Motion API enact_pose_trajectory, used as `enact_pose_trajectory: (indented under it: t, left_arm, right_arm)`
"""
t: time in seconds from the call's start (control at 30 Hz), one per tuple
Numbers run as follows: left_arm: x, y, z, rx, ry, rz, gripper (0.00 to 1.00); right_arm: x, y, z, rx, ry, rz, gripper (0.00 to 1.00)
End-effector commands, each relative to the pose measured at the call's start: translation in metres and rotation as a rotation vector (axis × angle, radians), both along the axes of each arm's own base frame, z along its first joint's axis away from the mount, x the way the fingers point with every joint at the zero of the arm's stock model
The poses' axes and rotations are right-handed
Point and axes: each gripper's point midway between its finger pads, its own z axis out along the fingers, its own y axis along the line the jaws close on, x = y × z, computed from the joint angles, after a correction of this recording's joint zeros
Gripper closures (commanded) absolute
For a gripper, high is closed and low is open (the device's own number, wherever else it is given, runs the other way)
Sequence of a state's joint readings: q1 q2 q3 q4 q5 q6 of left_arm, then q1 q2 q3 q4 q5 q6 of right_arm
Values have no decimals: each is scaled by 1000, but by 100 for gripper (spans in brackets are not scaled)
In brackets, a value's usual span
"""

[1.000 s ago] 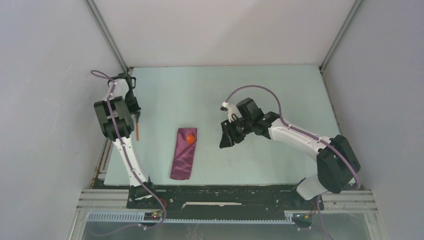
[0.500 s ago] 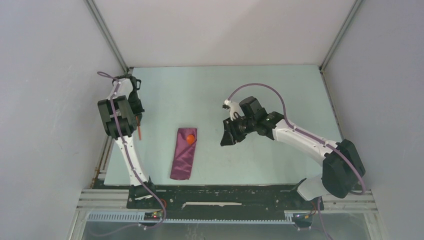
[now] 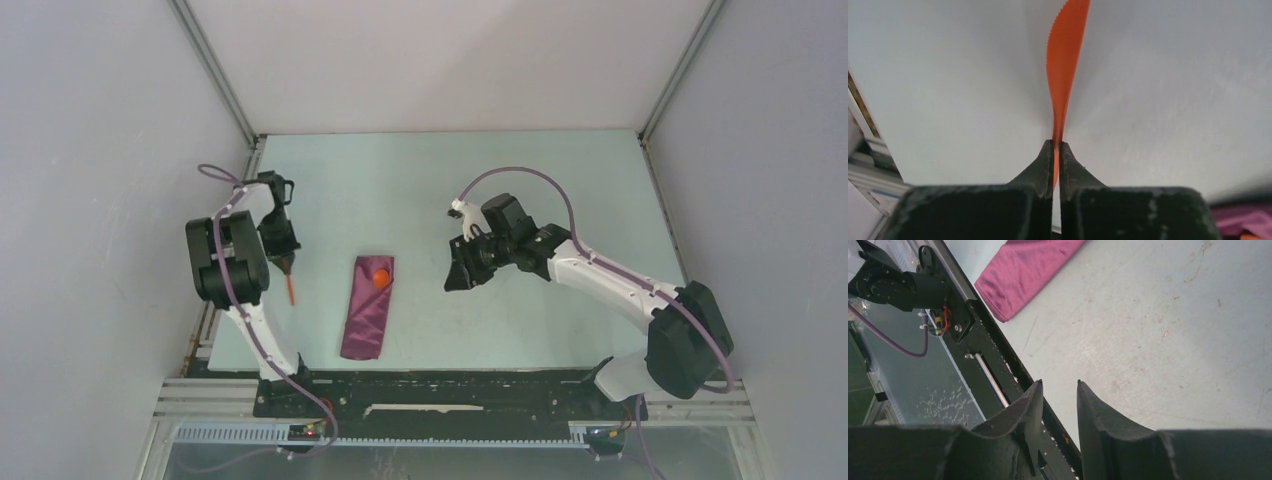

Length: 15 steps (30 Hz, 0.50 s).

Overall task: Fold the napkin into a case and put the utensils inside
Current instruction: Pick up the knife from the corner of the board.

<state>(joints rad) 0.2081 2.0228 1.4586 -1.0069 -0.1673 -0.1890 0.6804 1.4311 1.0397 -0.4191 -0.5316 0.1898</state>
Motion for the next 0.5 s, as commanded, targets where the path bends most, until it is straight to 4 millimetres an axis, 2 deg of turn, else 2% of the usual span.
enact_pose_trajectory:
  t: [0.0,0.1,0.2,0.37,0.47]
  left_arm:
    - [5,-23,39,55,-276,53,100]
    - [-5,-33,53,87,-363,44,100]
    - [-5,-49,69,110,-451,-7,100]
    - [12,-109,89,38,-567,-68,100]
    - [21,-145,92,3,-590,-129,100]
  right_arm:
    - [0,2,7,27,-16,-9,62]
    - [-3,4,5,28,-11,0,63]
    - [-6,7,5,30,-15,8,64]
    - [-13,11,1,28,-8,11,65]
    - [-16,13,1,23,-5,4,65]
